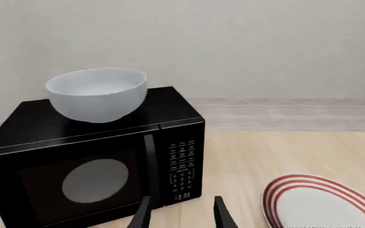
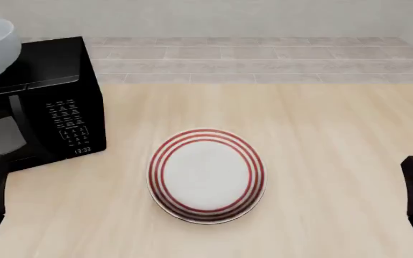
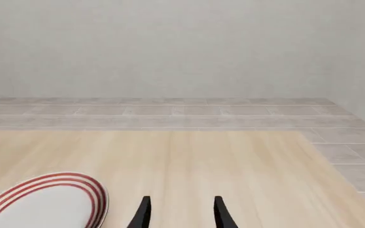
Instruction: Pick up the white bowl and put it on the plate.
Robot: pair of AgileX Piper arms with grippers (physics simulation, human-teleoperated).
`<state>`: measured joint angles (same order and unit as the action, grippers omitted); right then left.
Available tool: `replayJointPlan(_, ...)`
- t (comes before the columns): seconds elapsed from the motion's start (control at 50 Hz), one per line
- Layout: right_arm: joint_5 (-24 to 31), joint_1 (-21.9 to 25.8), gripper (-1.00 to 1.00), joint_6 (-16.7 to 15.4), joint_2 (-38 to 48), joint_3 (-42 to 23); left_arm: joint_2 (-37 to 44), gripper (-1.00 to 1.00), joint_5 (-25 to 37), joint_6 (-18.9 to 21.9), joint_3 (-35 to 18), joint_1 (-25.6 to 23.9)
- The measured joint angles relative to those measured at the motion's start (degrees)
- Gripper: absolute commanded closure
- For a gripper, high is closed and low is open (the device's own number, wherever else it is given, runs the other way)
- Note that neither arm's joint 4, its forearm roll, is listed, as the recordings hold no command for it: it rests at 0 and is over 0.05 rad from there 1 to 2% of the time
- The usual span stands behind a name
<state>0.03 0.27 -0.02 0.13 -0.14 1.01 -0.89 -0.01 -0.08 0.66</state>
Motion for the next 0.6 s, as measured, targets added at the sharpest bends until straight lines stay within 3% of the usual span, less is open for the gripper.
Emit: replayJointPlan(0.6, -1.1, -0.3, -1.0, 0.0, 1.2, 0.0, -0.7, -1.0, 1.4, 0.0, -0.4, -0.6)
